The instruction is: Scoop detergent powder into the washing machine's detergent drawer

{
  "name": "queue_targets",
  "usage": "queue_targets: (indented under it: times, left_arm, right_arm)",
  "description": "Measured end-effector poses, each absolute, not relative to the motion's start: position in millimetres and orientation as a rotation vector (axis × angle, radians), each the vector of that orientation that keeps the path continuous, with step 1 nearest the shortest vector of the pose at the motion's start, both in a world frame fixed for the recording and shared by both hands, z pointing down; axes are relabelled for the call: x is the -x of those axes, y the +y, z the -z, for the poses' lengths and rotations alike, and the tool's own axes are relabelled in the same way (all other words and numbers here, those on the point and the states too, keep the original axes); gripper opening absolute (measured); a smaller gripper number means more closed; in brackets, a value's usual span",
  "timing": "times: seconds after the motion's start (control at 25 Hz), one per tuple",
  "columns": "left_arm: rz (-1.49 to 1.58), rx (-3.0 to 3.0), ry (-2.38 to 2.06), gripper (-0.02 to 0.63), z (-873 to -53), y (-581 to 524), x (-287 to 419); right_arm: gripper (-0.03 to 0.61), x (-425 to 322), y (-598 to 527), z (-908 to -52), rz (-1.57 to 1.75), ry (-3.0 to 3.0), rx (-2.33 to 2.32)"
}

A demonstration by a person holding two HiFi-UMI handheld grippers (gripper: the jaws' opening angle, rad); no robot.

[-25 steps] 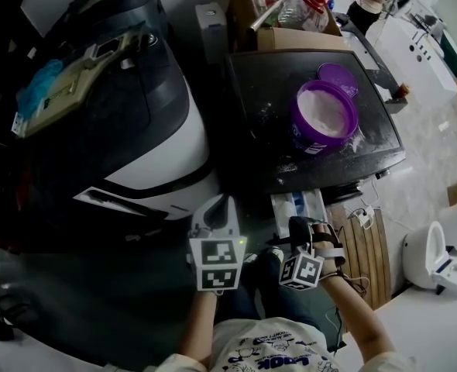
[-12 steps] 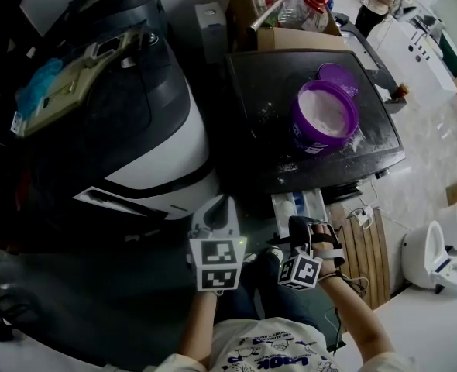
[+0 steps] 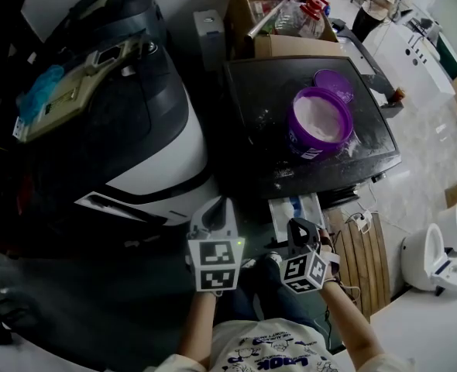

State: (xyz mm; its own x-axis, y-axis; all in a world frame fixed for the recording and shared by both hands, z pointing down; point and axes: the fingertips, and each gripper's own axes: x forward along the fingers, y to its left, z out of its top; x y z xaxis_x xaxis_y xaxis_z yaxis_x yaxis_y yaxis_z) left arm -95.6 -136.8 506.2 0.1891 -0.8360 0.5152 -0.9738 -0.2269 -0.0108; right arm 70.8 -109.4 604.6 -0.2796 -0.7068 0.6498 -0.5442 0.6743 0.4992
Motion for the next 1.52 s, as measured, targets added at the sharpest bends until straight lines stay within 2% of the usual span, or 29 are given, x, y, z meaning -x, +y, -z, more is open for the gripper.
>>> queue_targets:
  times: [0.48, 0.92, 1.52]
  left_arm:
    - [-0.545, -2.196, -1.755, 0.002, -474.9, -148.6, 86.5]
    - [-0.454, -2.302, -1.807, 0.002, -420.2, -160.2, 66.8]
    - [-0.337, -2.384, -1.915, 0.002, -355.7, -169.3, 60.4]
  right_arm:
    - [0.02, -84.0, -132.0, -500.7, -0.137, -2.255, -1.345]
    - [0.02, -107.1, -160.7, -395.5, -0.1, -2.388, -1.666]
    - [0.02, -119.2, -178.6, -332.4, -0.037, -2.473, -1.796]
